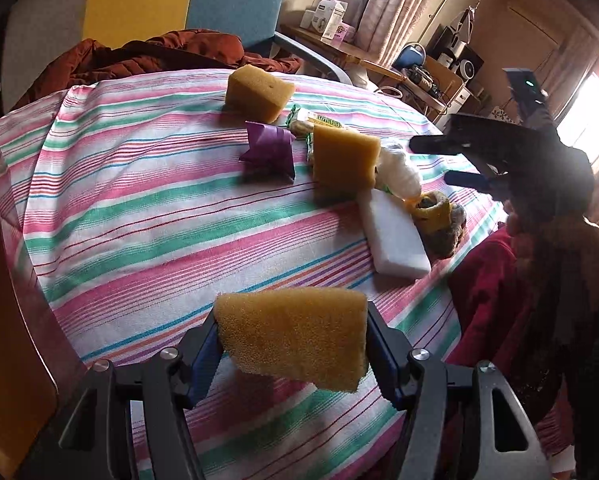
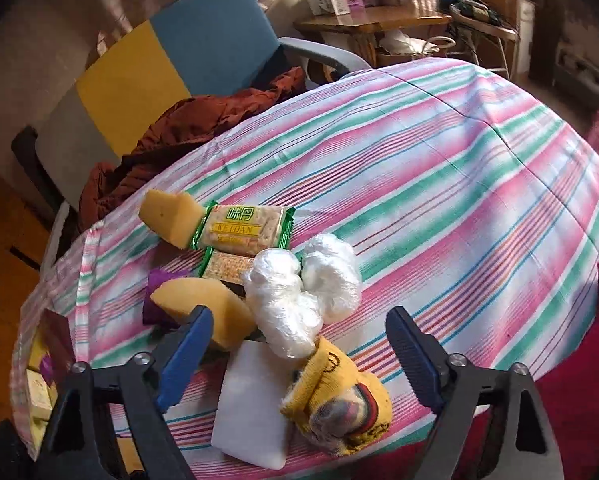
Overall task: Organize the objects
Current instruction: 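Grasp a yellow sponge with the left gripper while the right grasps the wrapped cotton balls, then place the yellow sponge in the tray with the left gripper while the right drops the cotton balls there, then lift both open grippers away from the tray toward the pile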
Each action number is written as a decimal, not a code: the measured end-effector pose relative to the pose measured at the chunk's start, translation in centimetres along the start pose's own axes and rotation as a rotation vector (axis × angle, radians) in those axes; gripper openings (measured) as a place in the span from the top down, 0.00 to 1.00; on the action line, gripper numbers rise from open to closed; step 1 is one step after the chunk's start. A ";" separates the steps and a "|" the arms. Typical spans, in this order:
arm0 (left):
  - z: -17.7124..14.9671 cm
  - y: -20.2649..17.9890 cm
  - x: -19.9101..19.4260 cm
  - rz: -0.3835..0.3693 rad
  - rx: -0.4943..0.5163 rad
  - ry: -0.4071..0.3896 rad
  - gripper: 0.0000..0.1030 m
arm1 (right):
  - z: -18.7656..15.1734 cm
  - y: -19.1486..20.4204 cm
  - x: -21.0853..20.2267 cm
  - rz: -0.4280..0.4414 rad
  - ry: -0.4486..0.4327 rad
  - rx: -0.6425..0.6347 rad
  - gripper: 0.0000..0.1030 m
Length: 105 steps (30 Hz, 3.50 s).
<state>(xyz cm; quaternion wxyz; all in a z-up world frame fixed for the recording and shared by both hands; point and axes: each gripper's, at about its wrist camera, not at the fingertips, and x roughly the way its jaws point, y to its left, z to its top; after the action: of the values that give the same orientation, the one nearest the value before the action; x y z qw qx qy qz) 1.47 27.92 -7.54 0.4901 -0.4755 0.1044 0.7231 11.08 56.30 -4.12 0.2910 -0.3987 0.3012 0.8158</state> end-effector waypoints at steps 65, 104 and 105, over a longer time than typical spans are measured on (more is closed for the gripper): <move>-9.1 18.2 -19.2 0.255 -0.503 -0.387 0.37 | -18.1 30.1 -1.8 0.524 0.256 -0.606 0.21; -8.1 13.6 -19.3 0.625 -0.428 -0.307 0.17 | -17.8 27.6 -4.8 0.339 0.027 -0.675 0.00; -8.3 13.7 -19.4 0.632 -0.433 -0.308 0.17 | -17.9 27.6 -4.8 0.334 0.020 -0.679 0.00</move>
<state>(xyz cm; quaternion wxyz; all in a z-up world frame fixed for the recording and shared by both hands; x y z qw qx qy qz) -3.47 4.18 -0.93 0.1423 -0.3985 0.0165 0.9059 2.28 24.31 -1.90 0.0022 -0.4259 0.0775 0.9015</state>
